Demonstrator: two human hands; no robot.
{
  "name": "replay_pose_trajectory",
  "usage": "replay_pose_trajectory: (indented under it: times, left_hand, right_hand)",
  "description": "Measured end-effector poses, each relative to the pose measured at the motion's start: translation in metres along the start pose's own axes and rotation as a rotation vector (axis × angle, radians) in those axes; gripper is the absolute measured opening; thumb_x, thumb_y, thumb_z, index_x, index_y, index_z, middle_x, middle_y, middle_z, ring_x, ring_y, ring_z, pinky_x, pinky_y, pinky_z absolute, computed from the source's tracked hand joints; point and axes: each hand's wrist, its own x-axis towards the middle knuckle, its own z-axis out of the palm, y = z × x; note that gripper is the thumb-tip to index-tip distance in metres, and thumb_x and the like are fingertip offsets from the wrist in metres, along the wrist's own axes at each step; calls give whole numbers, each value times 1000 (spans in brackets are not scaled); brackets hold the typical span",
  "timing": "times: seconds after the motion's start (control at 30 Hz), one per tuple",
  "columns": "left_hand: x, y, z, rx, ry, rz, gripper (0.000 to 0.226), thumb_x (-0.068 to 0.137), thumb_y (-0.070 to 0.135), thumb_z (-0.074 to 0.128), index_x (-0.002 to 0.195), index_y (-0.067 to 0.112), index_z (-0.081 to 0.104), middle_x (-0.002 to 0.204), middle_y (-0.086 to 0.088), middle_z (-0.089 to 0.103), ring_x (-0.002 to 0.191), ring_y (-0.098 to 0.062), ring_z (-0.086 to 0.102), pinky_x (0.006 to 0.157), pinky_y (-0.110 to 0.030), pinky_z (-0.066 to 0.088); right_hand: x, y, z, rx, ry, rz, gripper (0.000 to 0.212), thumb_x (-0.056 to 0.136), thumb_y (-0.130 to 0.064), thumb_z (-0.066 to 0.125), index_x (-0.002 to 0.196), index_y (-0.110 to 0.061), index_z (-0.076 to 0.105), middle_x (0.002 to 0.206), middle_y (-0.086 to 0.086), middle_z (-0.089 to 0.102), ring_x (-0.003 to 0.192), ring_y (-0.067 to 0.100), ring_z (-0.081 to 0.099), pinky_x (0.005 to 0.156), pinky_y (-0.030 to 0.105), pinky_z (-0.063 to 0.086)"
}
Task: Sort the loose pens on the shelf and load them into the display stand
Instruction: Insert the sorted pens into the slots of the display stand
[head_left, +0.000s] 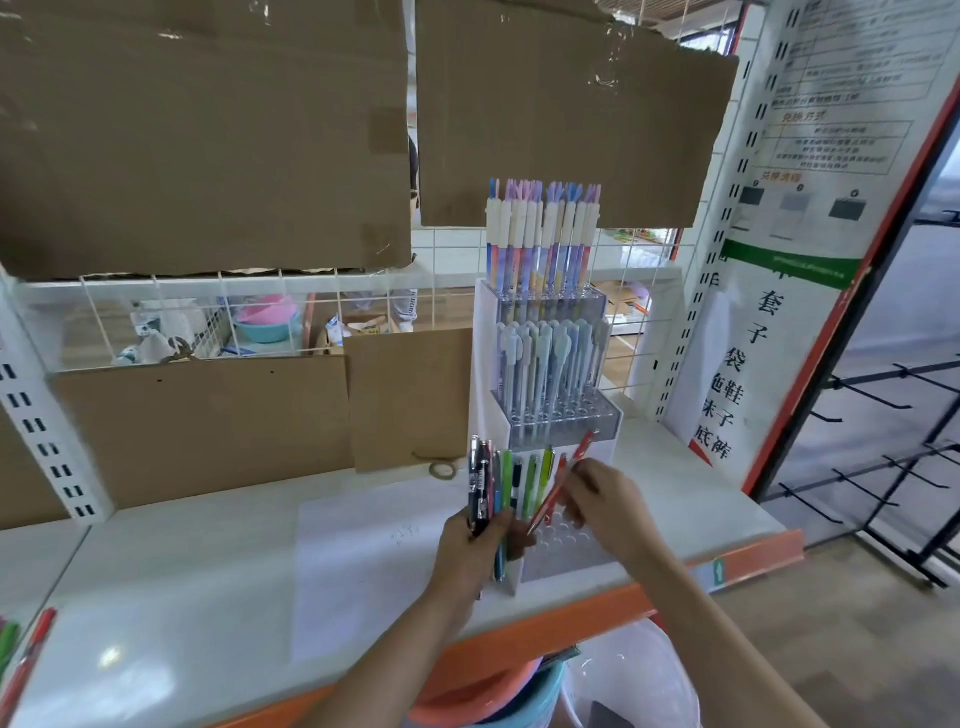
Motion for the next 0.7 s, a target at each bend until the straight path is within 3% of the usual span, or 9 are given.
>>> replay_pose_trajectory:
  times: [0.1,0.23,0.43,0.53,0.7]
  left_hand:
    - [4,4,-12,-44,100,-17,11,93,8,55,93,-2,60,71,-9,70,62,-18,68,62,-28,57]
    - [7,8,-19,-44,150,-18,16,92,9,56,95,-6,60,70,-11,67,58,-15,67,55,-22,54]
    - [5,8,-18,-18,111,17,15,93,10,56,95,-4,61,70,-8,67,59,-14,67,56,-21,53]
    - [5,7,-15,-14,102,20,13,93,10,55,90,-1,62,68,-7,68,60,-14,67,58,-23,55]
    - [3,5,-10,-3,63,10,16,93,9,55,90,-5,63,68,-8,67,59,-12,66,60,-22,55]
  right_hand:
    - [15,7,-18,-68,135,-21,15,97,-10,47,84,-7,54,68,5,63,56,14,60,61,32,51]
    - [34,21,-15,-175,104,4,16,98,-9,44,84,-5,51,77,17,65,69,31,63,68,47,54]
    - [46,23,-4,-230,64,44,26,98,-12,43,75,-5,53,75,17,64,70,33,64,66,42,51]
    - [48,30,2,-200,26,67,25,98,-14,46,80,0,57,76,19,65,69,33,64,67,44,53]
    - [47,46,25,-394,-20,74,19,98,-12,43,88,-2,56,90,20,66,79,32,64,65,36,46]
